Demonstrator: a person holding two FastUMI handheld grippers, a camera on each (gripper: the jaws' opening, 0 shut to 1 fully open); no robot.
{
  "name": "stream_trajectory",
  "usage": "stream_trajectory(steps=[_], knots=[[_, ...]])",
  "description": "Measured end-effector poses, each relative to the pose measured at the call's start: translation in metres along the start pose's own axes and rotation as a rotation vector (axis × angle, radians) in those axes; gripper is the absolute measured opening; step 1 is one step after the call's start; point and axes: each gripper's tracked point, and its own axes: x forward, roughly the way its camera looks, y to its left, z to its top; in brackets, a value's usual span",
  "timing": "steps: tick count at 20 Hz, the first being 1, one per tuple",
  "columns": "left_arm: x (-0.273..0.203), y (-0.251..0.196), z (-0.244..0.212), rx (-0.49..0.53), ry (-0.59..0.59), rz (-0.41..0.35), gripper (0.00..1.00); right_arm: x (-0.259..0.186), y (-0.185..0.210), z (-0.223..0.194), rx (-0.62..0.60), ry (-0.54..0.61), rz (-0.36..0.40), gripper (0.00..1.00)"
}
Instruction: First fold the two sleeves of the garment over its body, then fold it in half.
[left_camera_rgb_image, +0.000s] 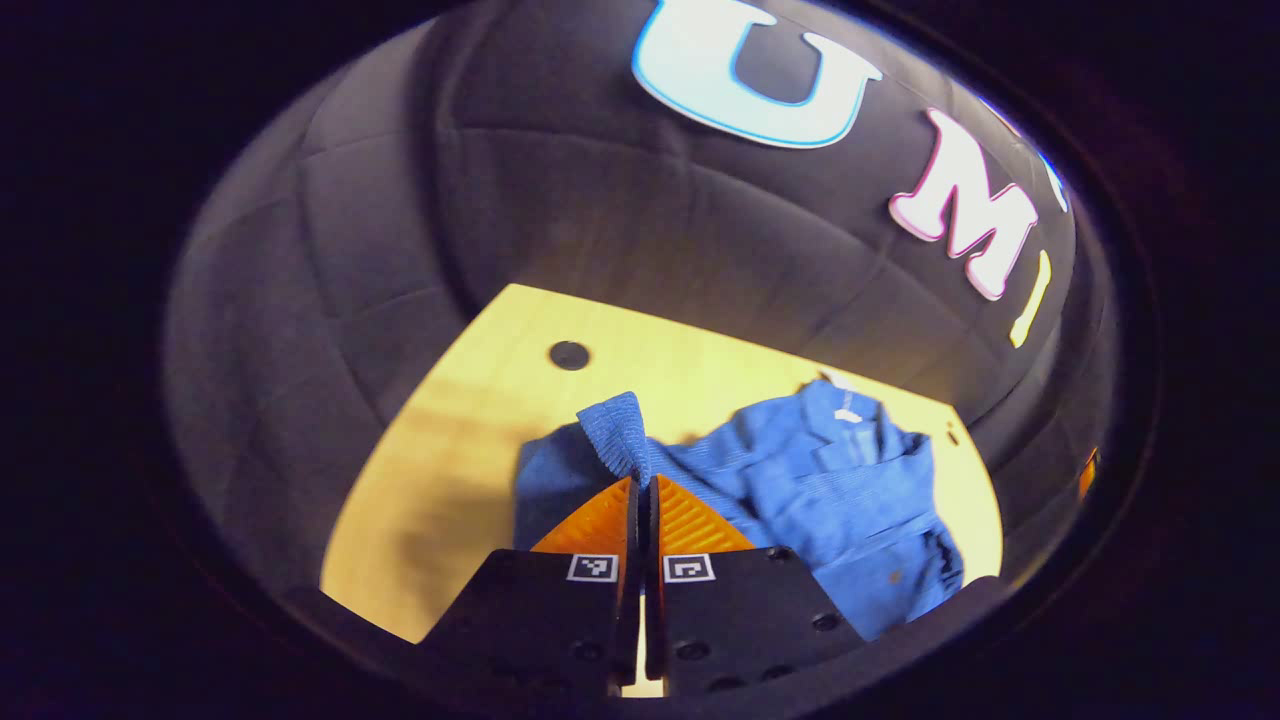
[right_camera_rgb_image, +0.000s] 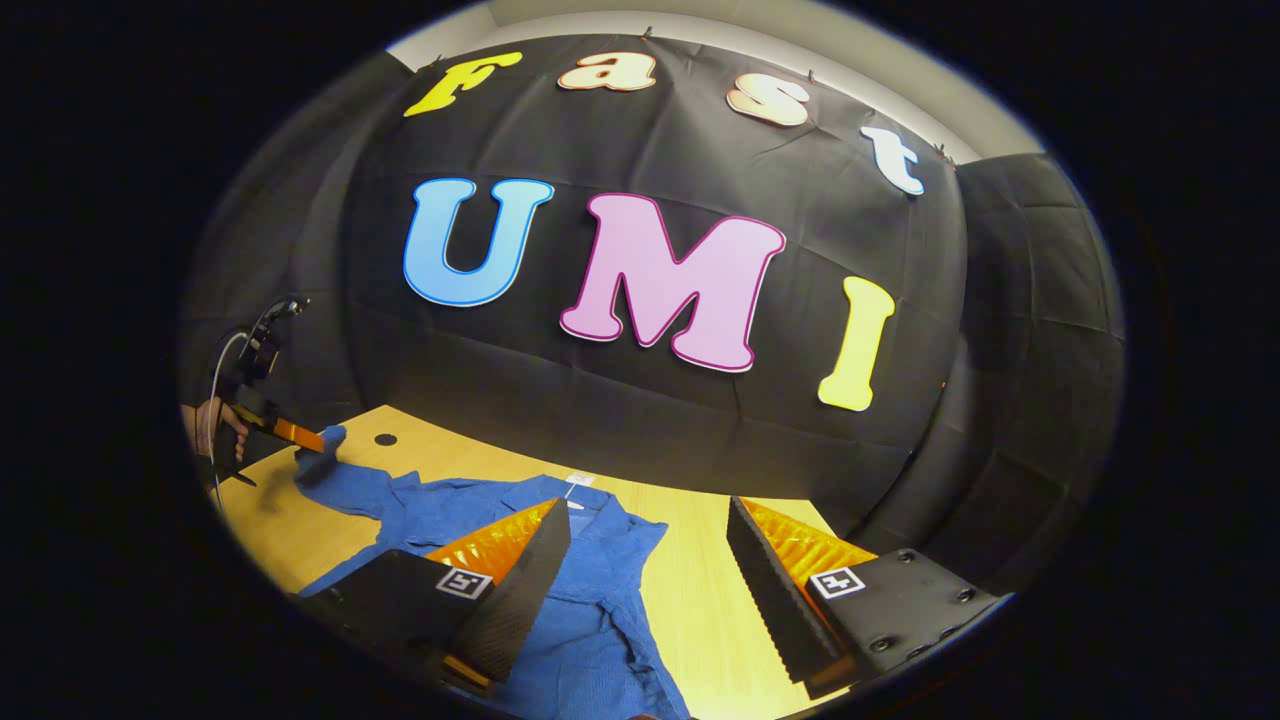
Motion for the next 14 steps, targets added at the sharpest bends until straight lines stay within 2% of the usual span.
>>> stream_trajectory(steps=[5, 8, 11, 14], knots=[[0.016, -0.157, 0.008, 0.007, -0.03, -0.187, 0.0, 0.001, -0.041, -0.015, 0.032, 0.027, -0.015, 0.99], [0.043, -0.235, -0.013, 0.077, 0.01, -0.242, 0.01, 0.001, -0.07, -0.023, 0.042, 0.031, -0.039, 1.0], [0.076, -0.294, -0.04, 0.096, 0.085, -0.285, 0.0, 0.002, -0.093, -0.033, 0.069, 0.041, -0.066, 0.99], [0.095, -0.316, -0.067, 0.115, 0.148, -0.295, 0.01, 0.003, -0.101, -0.043, 0.115, 0.062, -0.072, 0.99]])
